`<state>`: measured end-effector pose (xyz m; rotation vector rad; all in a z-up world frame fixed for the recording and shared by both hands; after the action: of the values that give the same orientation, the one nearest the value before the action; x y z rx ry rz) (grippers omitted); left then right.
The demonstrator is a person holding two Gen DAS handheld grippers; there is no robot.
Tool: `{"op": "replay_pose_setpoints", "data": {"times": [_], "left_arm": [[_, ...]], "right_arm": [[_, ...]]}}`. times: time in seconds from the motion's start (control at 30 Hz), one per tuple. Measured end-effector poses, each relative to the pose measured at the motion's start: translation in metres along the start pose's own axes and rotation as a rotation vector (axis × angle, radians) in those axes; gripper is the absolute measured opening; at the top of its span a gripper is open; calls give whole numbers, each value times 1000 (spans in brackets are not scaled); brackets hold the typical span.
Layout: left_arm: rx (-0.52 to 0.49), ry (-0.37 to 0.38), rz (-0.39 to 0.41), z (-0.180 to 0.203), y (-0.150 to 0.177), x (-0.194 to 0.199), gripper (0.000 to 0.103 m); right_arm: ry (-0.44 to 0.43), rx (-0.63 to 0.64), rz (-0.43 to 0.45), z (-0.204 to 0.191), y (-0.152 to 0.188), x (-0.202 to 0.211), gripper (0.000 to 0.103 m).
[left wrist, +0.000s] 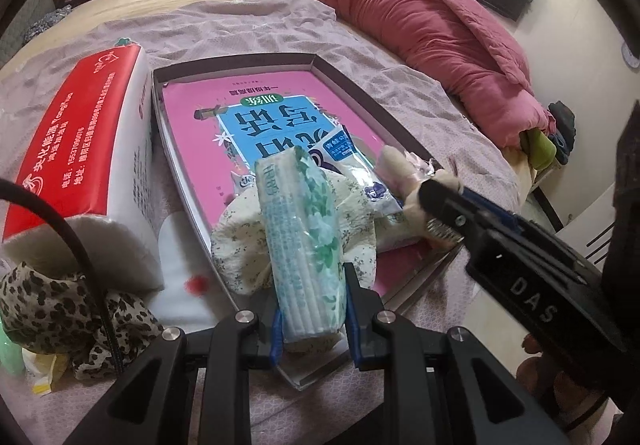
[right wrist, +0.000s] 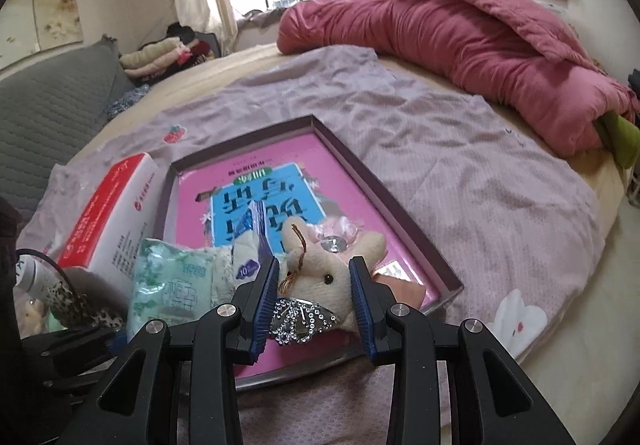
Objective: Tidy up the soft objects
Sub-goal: 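Open the right gripper to drop the bunny while the left gripper releases the tissue pack in the tray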
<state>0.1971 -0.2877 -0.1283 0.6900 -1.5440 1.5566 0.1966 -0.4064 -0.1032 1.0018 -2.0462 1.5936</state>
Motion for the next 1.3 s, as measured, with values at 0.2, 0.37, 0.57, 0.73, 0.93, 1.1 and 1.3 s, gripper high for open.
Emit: {"op": "replay_pose_setpoints", "data": {"times": [0.2, 0.37, 0.57, 0.73, 0.93, 1.1, 1.3], "left_arm": [[1, 10, -2, 1, 3, 0, 25], [-5, 7, -5, 4, 0, -2, 25], [-18, 0, -6, 10, -8, -6, 25], [-13, 7, -11, 12, -10, -9, 25], [-9, 14, -12, 10, -9, -9, 25], [-6, 20, -12, 11, -10, -9, 25], [6, 29, -24, 12, -14, -15, 25]], "right_arm": [[28, -5, -44, 3, 5, -9, 37], [35, -2, -57, 3, 7, -12, 39], [37, -20, -58, 6, 7, -13, 41], [15, -32, -39, 6, 5, -9, 45], [7, -50, 66, 9, -6, 11, 62], [76, -125, 185, 30, -17, 35, 69], [162, -196, 201, 57, -15, 44, 71]]}}
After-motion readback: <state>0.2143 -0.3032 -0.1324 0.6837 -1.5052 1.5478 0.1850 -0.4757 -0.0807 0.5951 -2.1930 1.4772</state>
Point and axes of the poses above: each gripper's, at about its wrist camera, not at the fingertips, and x roughly against the way its jaws point, z to its right, y to its underside, the point moved 9 cm from there along -x, roughly the way its jaws point, and after that the axes turned 14 degrees about -y, right-handed, at the moved point
